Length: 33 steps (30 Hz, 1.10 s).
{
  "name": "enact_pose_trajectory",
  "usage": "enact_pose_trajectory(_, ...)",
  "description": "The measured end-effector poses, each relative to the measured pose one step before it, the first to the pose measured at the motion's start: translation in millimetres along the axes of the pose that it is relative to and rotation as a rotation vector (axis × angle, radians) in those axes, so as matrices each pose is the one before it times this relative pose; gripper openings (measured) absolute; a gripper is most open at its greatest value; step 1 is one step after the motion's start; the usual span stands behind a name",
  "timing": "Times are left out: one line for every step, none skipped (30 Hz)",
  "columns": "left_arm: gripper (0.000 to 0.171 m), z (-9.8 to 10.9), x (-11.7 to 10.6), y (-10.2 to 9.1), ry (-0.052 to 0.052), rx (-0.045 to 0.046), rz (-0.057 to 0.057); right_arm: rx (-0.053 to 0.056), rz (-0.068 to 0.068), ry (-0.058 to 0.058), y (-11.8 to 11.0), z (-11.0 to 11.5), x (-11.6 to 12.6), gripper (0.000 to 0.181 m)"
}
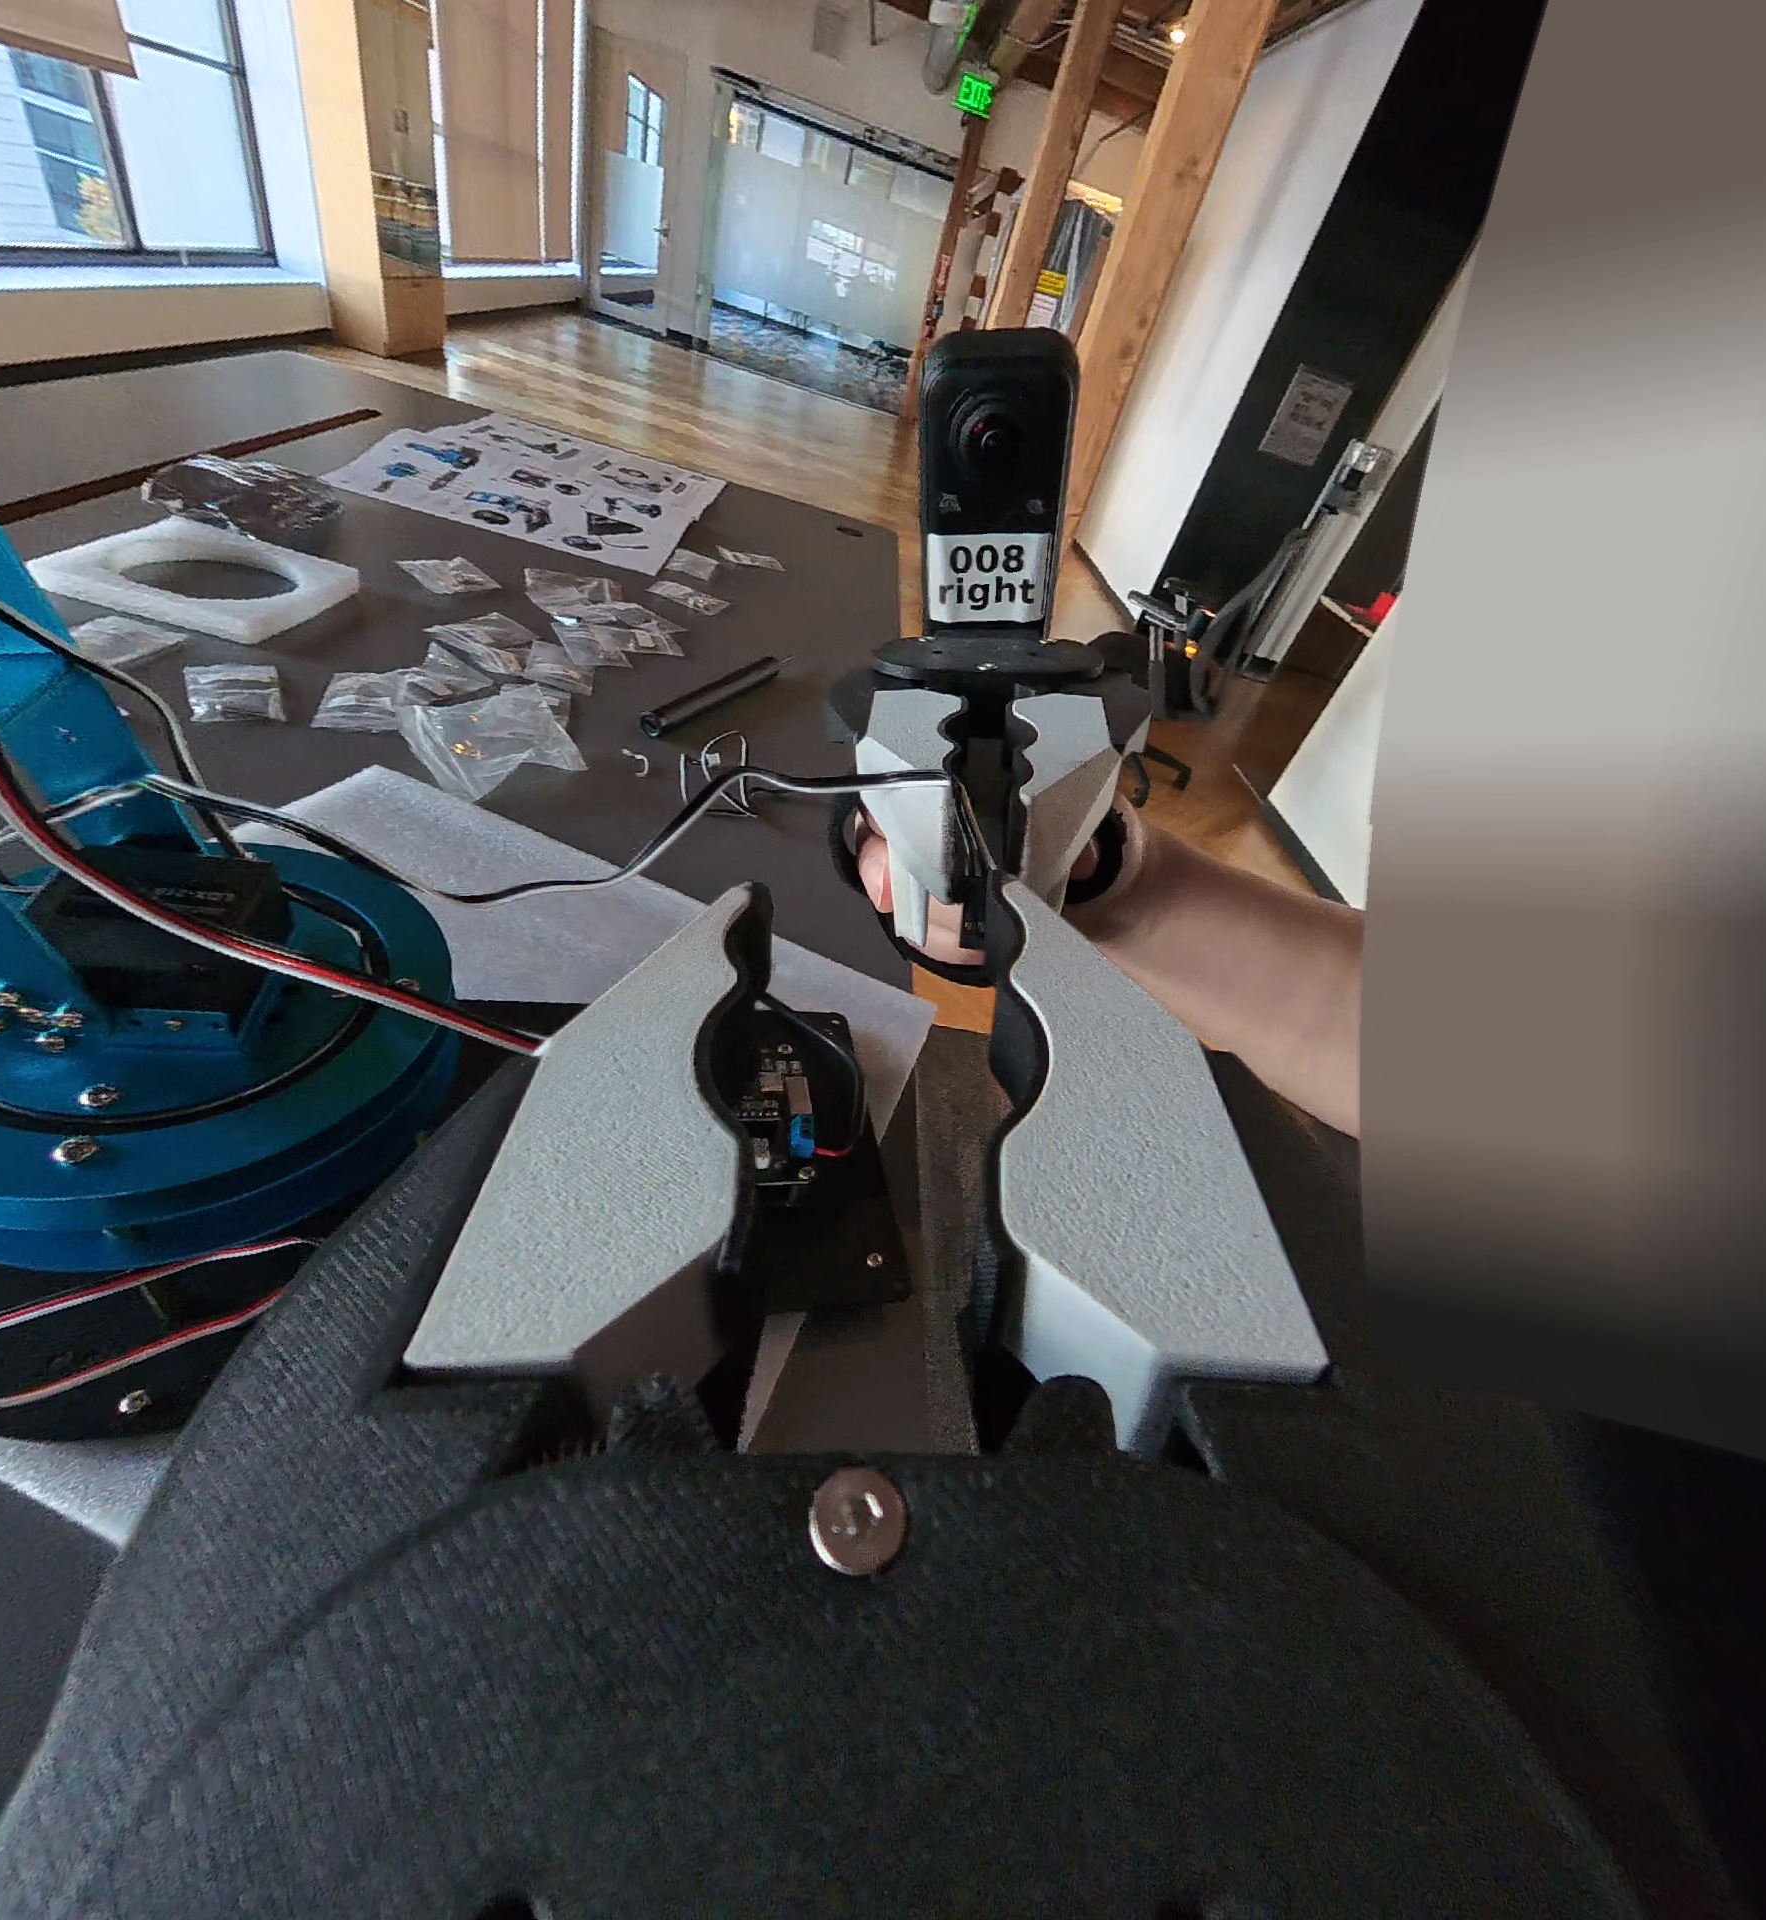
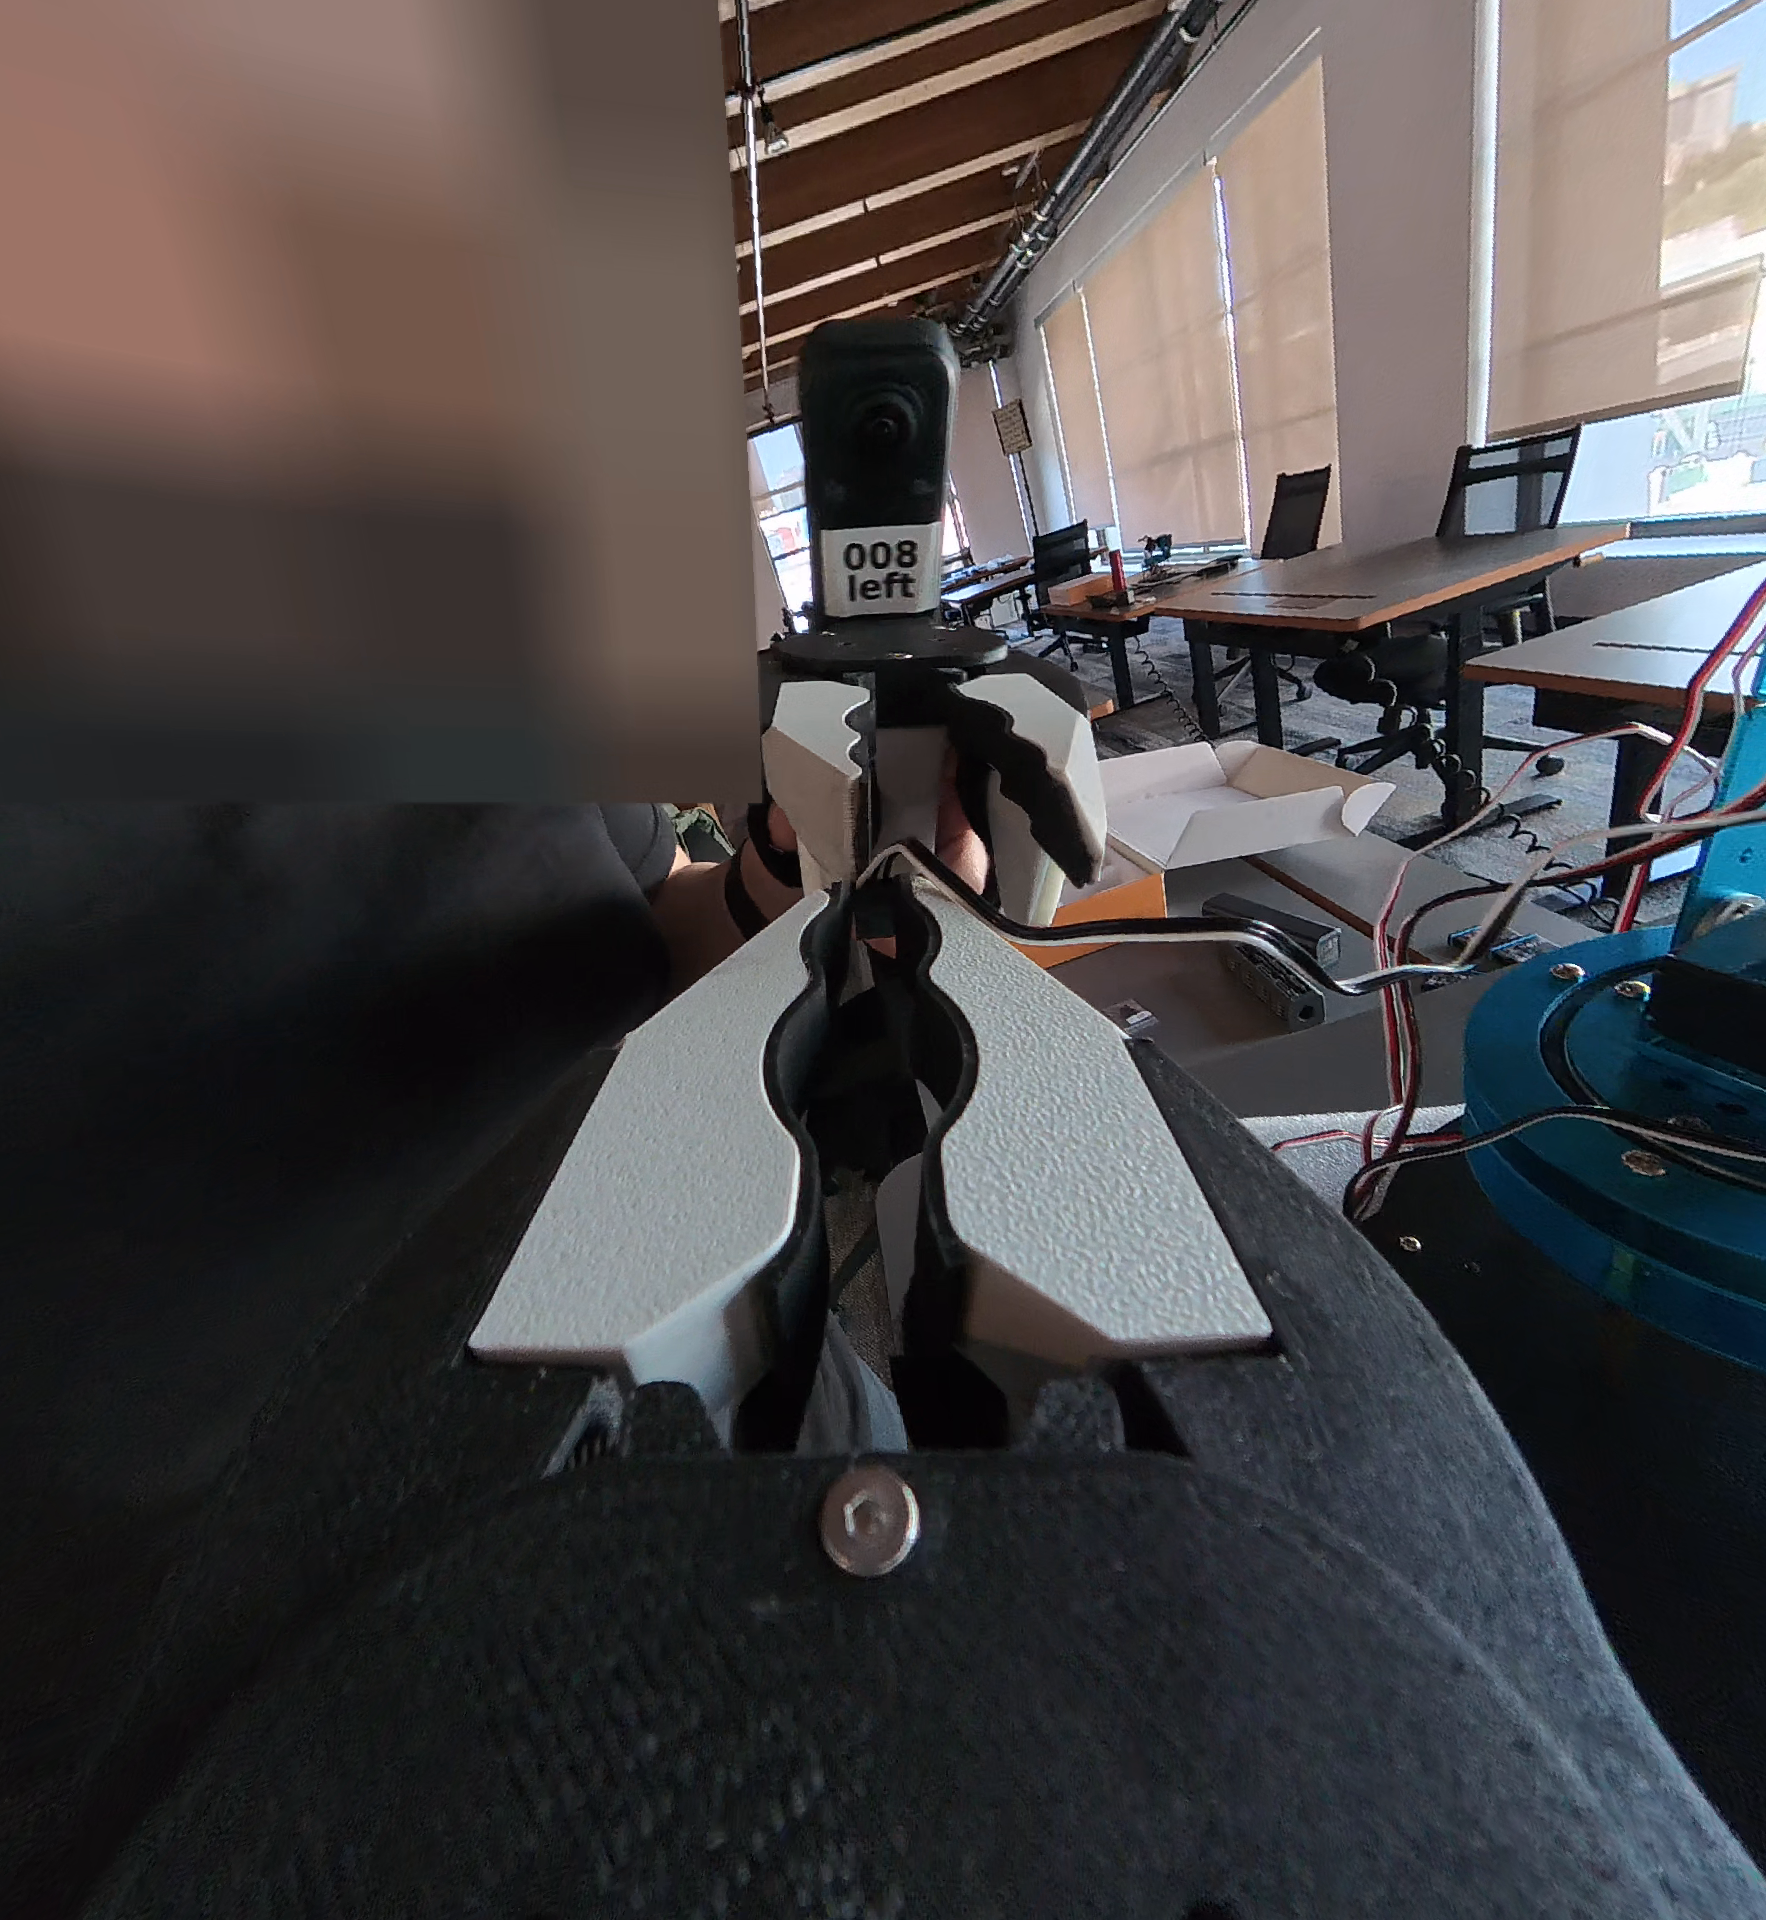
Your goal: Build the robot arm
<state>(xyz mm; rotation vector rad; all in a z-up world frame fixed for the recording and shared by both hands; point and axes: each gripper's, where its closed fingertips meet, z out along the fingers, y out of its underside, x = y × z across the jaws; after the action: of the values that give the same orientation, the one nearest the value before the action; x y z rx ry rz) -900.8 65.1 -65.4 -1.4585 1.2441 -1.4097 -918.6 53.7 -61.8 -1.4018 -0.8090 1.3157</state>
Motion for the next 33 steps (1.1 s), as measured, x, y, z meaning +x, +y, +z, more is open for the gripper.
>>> enact_pose_trajectory(0.039, 0.33, 0.17, -0.01, 0.0053, -0.00119, -0.0037, 0.0015, 0.0021, -0.0014, -0.44, -0.50, -0.48, 0.006)
enact_pose_trajectory(0.039, 0.18, -0.24, 0.05, 0.0006, -0.00122, 0.0002, 0.0010, 0.0036, 0.0017, -0.07, -0.63, 0.17, 0.005)
enact_pose_trajectory(0.039, 0.19, 0.11, 0.04, 0.0013, -0.00031, 0.0021, 0.0021, 0.0026, -0.0027, -0.08, -0.32, -0.07, 0.005)
enact_pose_trajectory(0.039, 0.27, -0.12, 0.30, -0.0001, -0.00089, 0.0017, -0.0008, 0.0020, -0.0036, 0.43, -0.23, -0.73, 0.005)
enact_pose_trajectory(0.041, 0.31, -0.97, 0.25, -0.0044, -0.00119, 0.0010, -0.0003, -0.0006, -0.0011, 0.38, -0.49, -0.65, 0.005)
enact_pose_trajectory(0.041, 0.12, -1.87, 0.44, -0.0097, -0.00119, 0.0015, 0.0006, -0.0024, 0.0012, 0.07, -0.94, 0.17, 0.005)
enact_pose_trajectory(0.040, -0.12, -3.42, 0.16, -0.0169, 0.00060, -0.0006, 0.0035, 0.0011, -0.0007, -0.28, -1.32, -0.08, 0.005)
enact_pose_trajectory(0.041, -0.28, -3.83, 0.09, -0.0172, 0.00261, -0.0089, -0.0004, 0.0041, 0.0078, 0.44, -1.33, 1.42, 0.005)
enact_pose_trajectory(0.033, -0.54, -2.78, -0.08, -0.0094, 0.00401, -0.0142, 0.0014, 0.0048, -0.0042, 0.40, -1.24, -0.31, 0.005)
enact_pose_trajectory(0.033, -0.93, -0.27, -1.01, 0.0062, 0.00981, -0.0123, 0.0093, 0.0106, -0.0098, -0.97, -0.52, -1.31, 0.005)
enact_pose_trajectory(0.034, -1.23, 0.69, -1.22, 0.0117, 0.00935, -0.0166, 0.0104, 0.0099, 0.0009, -1.24, -0.75, 0.69, 0.005)
enact_pose_trajectory(0.034, -1.36, -0.05, -1.03, 0.0058, 0.00750, -0.0143, 0.0100, 0.0114, -0.0015, -1.10, -1.03, 0.79, 0.005)
enact_pose_trajectory(0.035, -1.42, -1.22, -0.49, -0.0031, 0.00471, -0.0073, 0.0120, 0.0124, -0.0086, -1.41, -0.86, -0.60, 0.005)
enact_pose_trajectory(0.035, -1.57, -1.96, -0.13, -0.0086, 0.00225, -0.0019, 0.0156, 0.0113, -0.0097, -1.91, -1.22, -1.08, 0.005)
enact_pose_trajectory(0.035, -1.79, -1.83, -0.26, -0.0088, 0.00317, -0.0009, 0.0203, 0.0113, -0.0091, -2.72, -1.11, -1.11, 0.005)
enact_pose_trajectory(0.034, -2.10, -1.57, -0.74, -0.0073, 0.00603, -0.0027, 0.0250, 0.0119, -0.0108, -2.84, -1.83, -0.75, 0.005)
enact_pose_trajectory(0.034, -2.35, -1.59, -1.05, -0.0063, 0.00698, -0.0043, 0.0283, 0.0122, -0.0126, -3.68, -1.50, -1.39, 0.005)
enact_pose_trajectory(0.034, -2.44, -1.56, -0.65, -0.0057, 0.00530, -0.0049, 0.0299, 0.0127, -0.0147, -3.88, -1.68, -1.76, 0.005)
enact_pose_trajectory(0.034, -2.34, -1.62, -0.22, -0.0064, 0.00350, -0.0050, 0.0283, 0.0114, -0.0145, -3.73, -1.84, -1.78, 0.005)
enact_pose_trajectory(0.034, -2.52, -1.59, -0.05, -0.0071, 0.00351, -0.0049, 0.0240, 0.0095, -0.0106, -3.43, -1.30, -1.09, 0.005)
enact_pose_trajectory(0.034, -2.50, -1.56, 0.12, -0.0060, 0.00350, -0.0046, 0.0201, 0.0071, -0.0081, -3.06, -1.65, -0.95, 0.005)
enact_pose_trajectory(0.034, -2.45, -1.22, 0.39, -0.0048, 0.00257, -0.0049, 0.0205, 0.0048, -0.0114, -3.42, -1.65, -1.81, 0.005)
enact_pose_trajectory(0.033, -2.41, -1.11, 0.31, -0.0040, 0.00306, -0.0053, 0.0201, 0.0056, -0.0081, -3.62, -1.67, -1.29, 0.005)
enact_pose_trajectory(0.033, -2.37, -0.90, 0.39, -0.0033, 0.00355, -0.0049, 0.0154, 0.0054, -0.0007, -3.04, -1.73, -0.23, 0.005)
enact_pose_trajectory(0.033, -2.42, -0.90, 0.51, -0.0036, 0.00286, -0.0044, 0.0121, 0.0038, -0.0004, -2.40, -1.61, -0.18, 0.005)
enact_pose_trajectory(0.034, -2.18, -1.22, 0.56, -0.0049, 0.00206, -0.0037, 0.0095, 0.0018, -0.0009, -1.93, -1.40, -0.47, 0.005)
enact_pose_trajectory(0.034, -1.94, -1.29, 0.58, -0.0057, 0.00133, -0.0024, 0.0035, 0.0000, 0.0052, -0.89, -1.02, 0.41, 0.005)
enact_pose_trajectory(0.033, -1.81, -1.34, 0.75, -0.0061, 0.00022, -0.0013, -0.0028, -0.0018, 0.0080, 0.28, -0.83, 0.80, 0.005)
enact_pose_trajectory(0.033, -1.57, -1.44, 0.71, -0.0064, -0.00055, -0.0011, -0.0022, -0.0002, 0.0040, 0.36, -0.42, 0.22, 0.005)
enact_pose_trajectory(0.033, -1.47, -1.33, 0.59, -0.0058, -0.00040, -0.0011, -0.0019, 0.0021, 0.0021, 0.24, -0.24, -0.16, 0.005)
enact_pose_trajectory(0.033, -1.27, -1.23, 0.61, -0.0051, -0.00058, -0.0010, -0.0023, 0.0007, 0.0035, 0.42, -0.23, -0.05, 0.005)
enact_pose_trajectory(0.033, -1.26, -1.39, 0.62, -0.0051, -0.00190, -0.0009, -0.0051, -0.0011, 0.0078, 0.97, -0.41, 0.40, 0.005)
enact_pose_trajectory(0.033, -1.24, -1.41, 0.79, -0.0057, -0.00290, -0.0004, -0.0082, -0.0019, 0.0113, 1.49, -0.47, 0.71, 0.005)
